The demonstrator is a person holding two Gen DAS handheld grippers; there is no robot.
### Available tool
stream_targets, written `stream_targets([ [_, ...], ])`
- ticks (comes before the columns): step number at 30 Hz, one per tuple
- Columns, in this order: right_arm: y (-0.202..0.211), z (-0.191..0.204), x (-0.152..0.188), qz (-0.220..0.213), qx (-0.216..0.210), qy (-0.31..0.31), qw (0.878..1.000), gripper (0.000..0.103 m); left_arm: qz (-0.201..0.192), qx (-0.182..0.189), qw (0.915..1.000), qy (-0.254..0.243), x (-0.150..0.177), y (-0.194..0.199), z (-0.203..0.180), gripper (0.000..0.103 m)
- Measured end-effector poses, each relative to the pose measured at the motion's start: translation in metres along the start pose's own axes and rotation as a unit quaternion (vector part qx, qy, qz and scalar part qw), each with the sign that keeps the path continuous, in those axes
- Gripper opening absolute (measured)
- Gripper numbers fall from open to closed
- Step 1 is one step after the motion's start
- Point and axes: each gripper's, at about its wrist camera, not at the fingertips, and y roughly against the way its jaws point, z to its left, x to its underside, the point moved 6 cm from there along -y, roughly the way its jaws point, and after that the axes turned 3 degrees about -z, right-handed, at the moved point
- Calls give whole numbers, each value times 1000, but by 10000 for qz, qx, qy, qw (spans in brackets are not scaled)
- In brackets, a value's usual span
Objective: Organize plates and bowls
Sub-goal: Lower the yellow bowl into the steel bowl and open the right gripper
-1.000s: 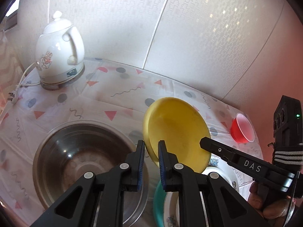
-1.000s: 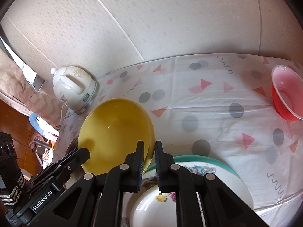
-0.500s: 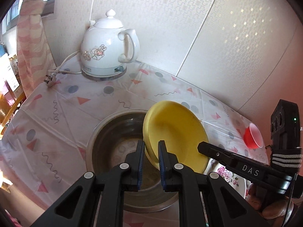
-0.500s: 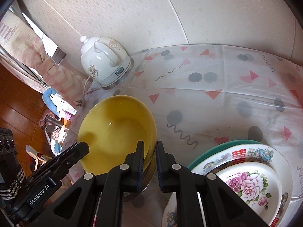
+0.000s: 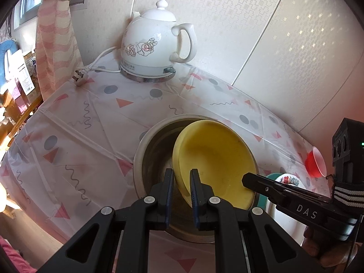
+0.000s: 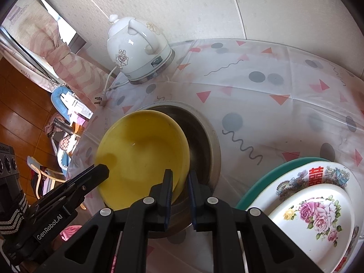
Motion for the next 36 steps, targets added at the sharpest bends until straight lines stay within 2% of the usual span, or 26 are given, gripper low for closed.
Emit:
stream_targets([
  [12,-8,10,2,8,588,715,9957,15,259,-138,9996,39,10,-17,7,14],
  [36,-24,13,8,151,767,975,9922,16,275,-393,9988,-109,13,-23,10,14],
])
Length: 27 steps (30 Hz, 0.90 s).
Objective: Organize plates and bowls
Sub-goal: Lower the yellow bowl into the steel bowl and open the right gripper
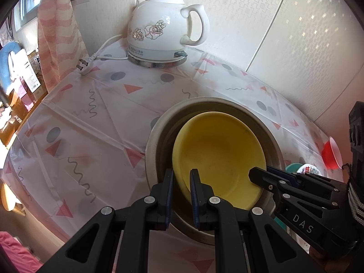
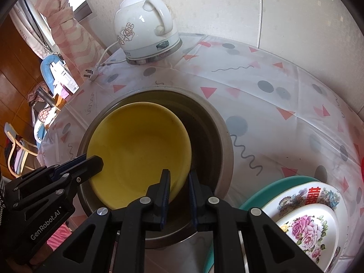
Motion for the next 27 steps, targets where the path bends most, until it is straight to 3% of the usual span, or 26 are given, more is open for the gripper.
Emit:
stream_targets([
  [16,2,-2,5,-77,-8,8,10000,16,-88,-104,9999,-93,3,4,-4,14],
  [18,2,-2,5,-98,-76,-25,9999,21,-114,-109,9998,-93,3,5,-4,14],
  [27,11,-3,5,-249,-59,-72,9996,24,-209,-166,9995,-159,4,11,-4,14],
])
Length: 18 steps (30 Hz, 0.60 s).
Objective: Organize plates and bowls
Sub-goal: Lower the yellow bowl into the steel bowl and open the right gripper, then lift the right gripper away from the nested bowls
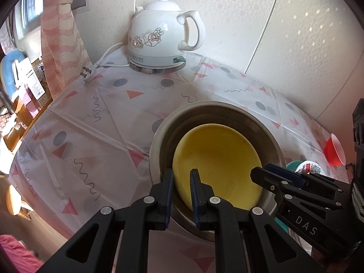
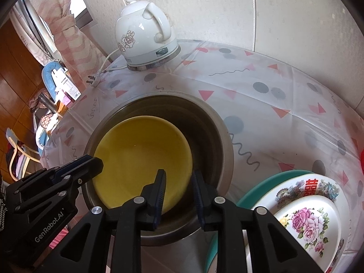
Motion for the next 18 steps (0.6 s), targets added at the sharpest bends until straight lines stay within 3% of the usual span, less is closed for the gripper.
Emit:
stream_targets([
  [18,24,-11,4,-281,-97,-244,9993,24,-204,-42,9995,-228,0,17,-12,14],
])
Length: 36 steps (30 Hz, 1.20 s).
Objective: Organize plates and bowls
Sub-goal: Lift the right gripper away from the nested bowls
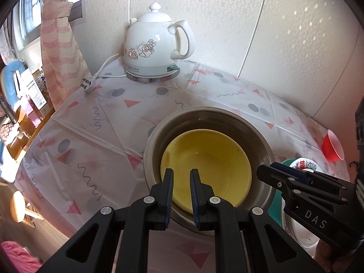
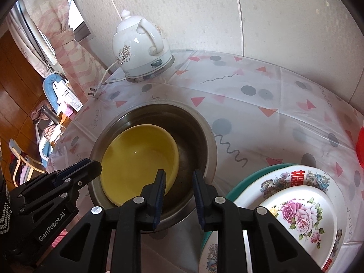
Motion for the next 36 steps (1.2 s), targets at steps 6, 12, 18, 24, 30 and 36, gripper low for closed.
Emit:
stream_targets([
  [6,6,-6,2,-61,-29,-89,9999,24,-135,29,9998,-141,-3,11,-12,14],
  [12,22,-21,4,-202,-19,-304,9993,28,-440,84,9977,-518,-10,29,-35,14],
  [18,46,-49,7,-441,103,-620,9970,28,-761,291,9912,-1040,-19,49,-71,14],
  [24,68,-91,14,-649,341,-1058,9917,28,-944,603,9808,-1598,-22,61,-120,14],
  [30,87,-136,24,-803,598,-1567,9826,28,-947,903,9693,-2082,-17,61,-170,15],
  [36,104,-180,38,-928,848,-2053,9706,28,-850,1079,9609,-2404,-12,54,-206,14],
])
